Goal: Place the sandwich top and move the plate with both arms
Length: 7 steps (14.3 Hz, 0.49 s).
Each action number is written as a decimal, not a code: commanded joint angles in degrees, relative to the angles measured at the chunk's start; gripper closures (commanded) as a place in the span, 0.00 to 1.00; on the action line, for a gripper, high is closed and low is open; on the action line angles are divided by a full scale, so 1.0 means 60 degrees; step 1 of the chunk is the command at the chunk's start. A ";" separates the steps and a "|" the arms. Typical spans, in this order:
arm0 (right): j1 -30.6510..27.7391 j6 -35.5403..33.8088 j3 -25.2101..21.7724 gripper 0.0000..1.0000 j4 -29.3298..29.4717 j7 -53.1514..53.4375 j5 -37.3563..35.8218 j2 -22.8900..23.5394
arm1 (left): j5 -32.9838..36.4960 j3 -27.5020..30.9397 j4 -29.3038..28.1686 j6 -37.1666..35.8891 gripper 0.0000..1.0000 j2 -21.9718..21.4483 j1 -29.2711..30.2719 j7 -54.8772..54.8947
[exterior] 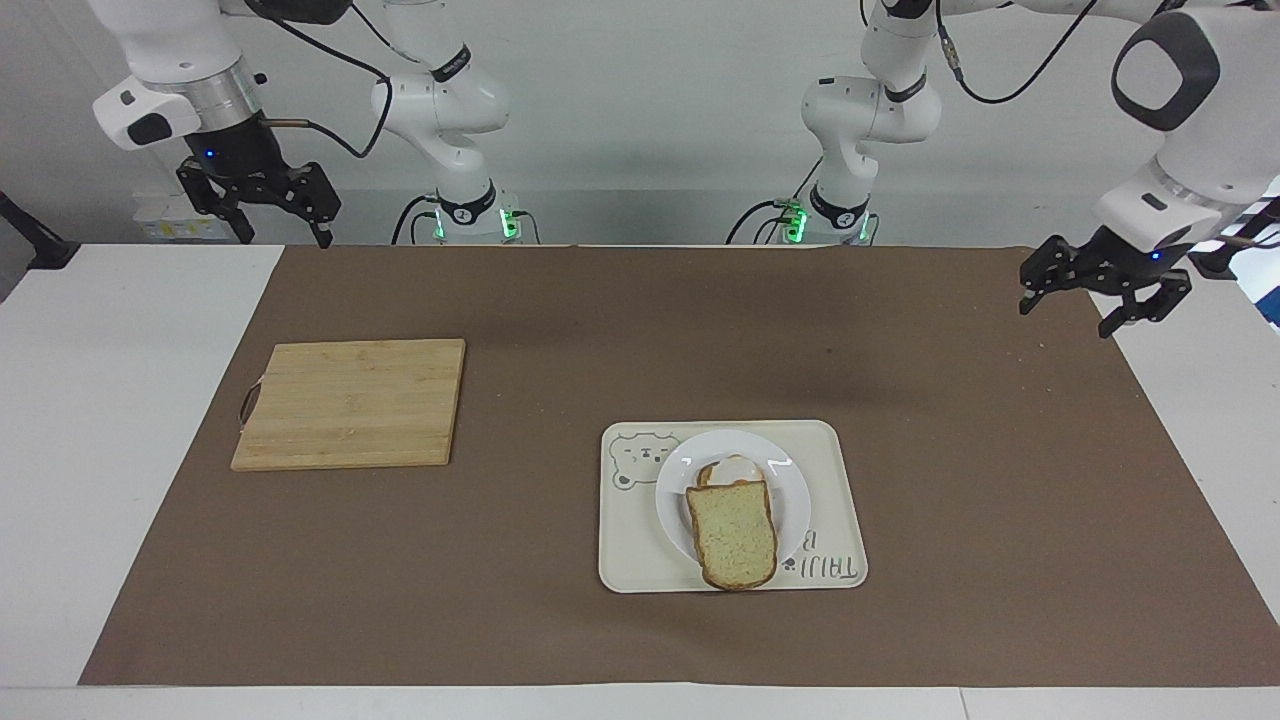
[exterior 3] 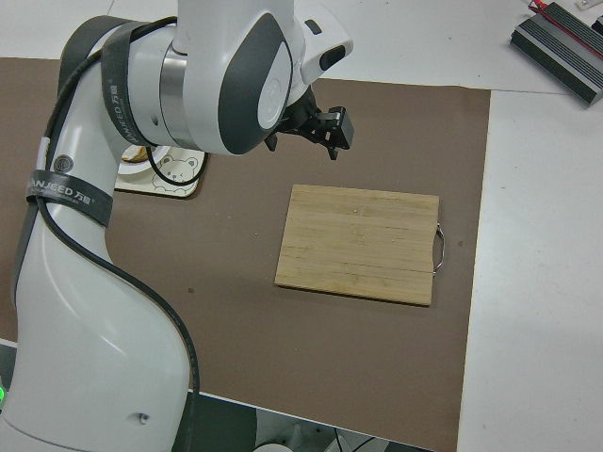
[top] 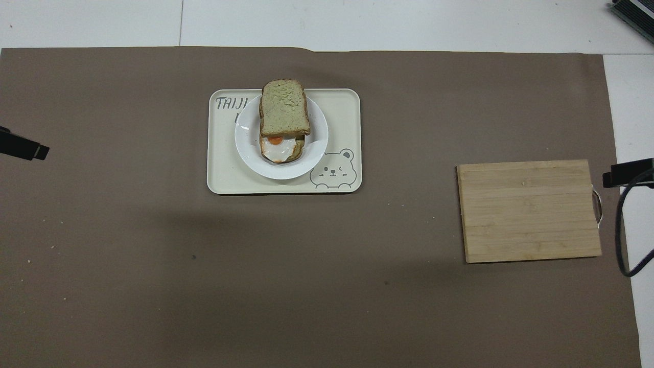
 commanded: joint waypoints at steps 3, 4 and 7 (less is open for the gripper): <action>0.0001 -0.0001 -0.0032 0.00 -0.0099 -0.0072 0.0094 -0.0101 | 0.0745 -0.0456 -0.0545 -0.1015 0.00 -0.1479 -0.0229 -0.1611; 0.0001 0.0013 -0.0032 0.00 -0.0099 -0.0058 0.0094 -0.0101 | 0.0745 -0.0458 -0.0809 -0.1045 0.00 -0.1656 -0.0215 -0.1804; 0.0001 -0.0001 -0.0032 0.00 -0.0099 -0.0072 0.0094 -0.0116 | 0.0774 -0.0429 -0.0842 -0.1205 0.00 -0.1688 -0.0098 -0.1864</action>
